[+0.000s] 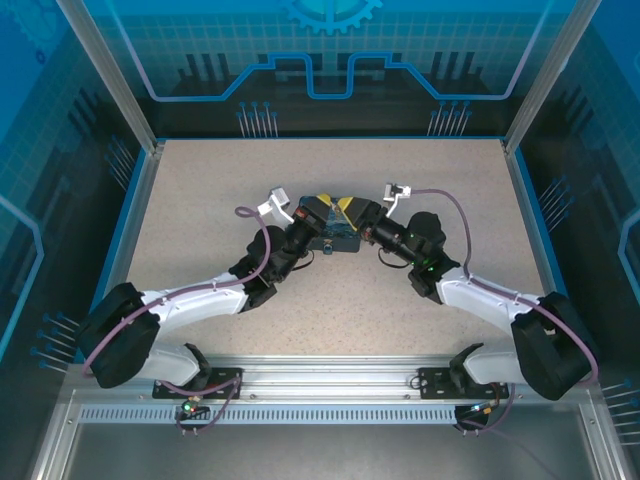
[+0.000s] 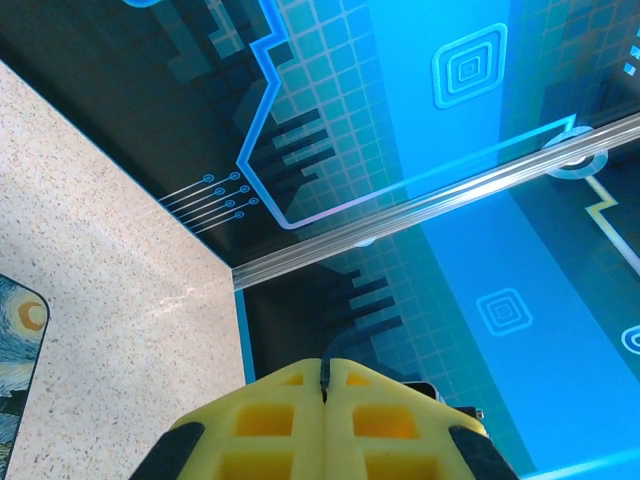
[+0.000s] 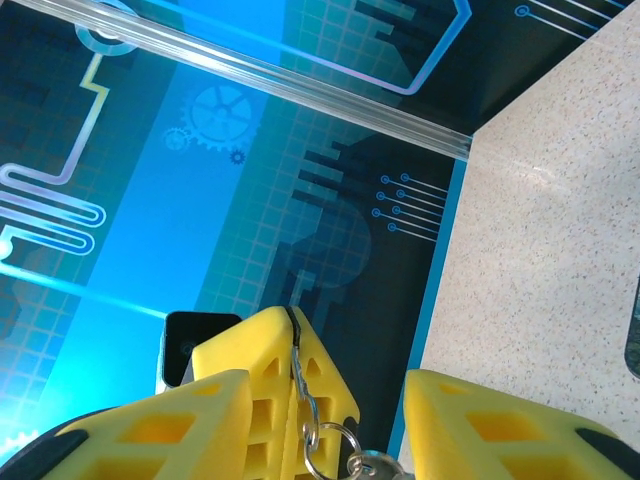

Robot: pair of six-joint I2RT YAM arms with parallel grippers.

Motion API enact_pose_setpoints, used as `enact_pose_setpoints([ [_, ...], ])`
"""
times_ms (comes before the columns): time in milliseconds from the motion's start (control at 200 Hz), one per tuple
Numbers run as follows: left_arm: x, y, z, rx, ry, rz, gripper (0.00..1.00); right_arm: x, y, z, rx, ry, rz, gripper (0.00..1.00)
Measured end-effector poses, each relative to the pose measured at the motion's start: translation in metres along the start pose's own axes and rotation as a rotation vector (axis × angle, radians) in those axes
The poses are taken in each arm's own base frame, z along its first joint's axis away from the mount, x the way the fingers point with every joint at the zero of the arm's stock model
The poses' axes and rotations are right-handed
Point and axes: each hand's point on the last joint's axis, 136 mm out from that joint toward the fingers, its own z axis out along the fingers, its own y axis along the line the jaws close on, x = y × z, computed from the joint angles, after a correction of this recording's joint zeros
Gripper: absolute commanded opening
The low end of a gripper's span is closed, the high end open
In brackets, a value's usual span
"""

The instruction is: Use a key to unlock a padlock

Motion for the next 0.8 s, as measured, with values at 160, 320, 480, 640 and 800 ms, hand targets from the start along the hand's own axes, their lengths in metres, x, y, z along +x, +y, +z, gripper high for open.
enact_pose_setpoints([
  [160, -0.001, 0.001, 0.000, -0.002, -0.007, -0.006, 0.00, 0.004, 0.003, 0.005, -0.011, 0.010, -0.001, 0.43],
  [320, 0.000, 0.003, 0.002, -0.004, -0.007, -0.009, 0.00, 0.004, 0.002, 0.007, -0.009, 0.009, 0.007, 0.40],
  [480, 0.001, 0.003, 0.002, -0.004, -0.007, -0.009, 0.00, 0.003, -0.002, 0.009, 0.001, -0.002, 0.017, 0.33],
  [640, 0.001, 0.003, 0.002, -0.003, -0.009, -0.010, 0.00, 0.004, -0.009, 0.011, 0.013, -0.002, 0.028, 0.33],
  [800, -0.001, 0.003, 0.001, -0.007, -0.018, -0.010, 0.00, 0.003, -0.009, 0.013, 0.005, -0.004, 0.029, 0.32],
])
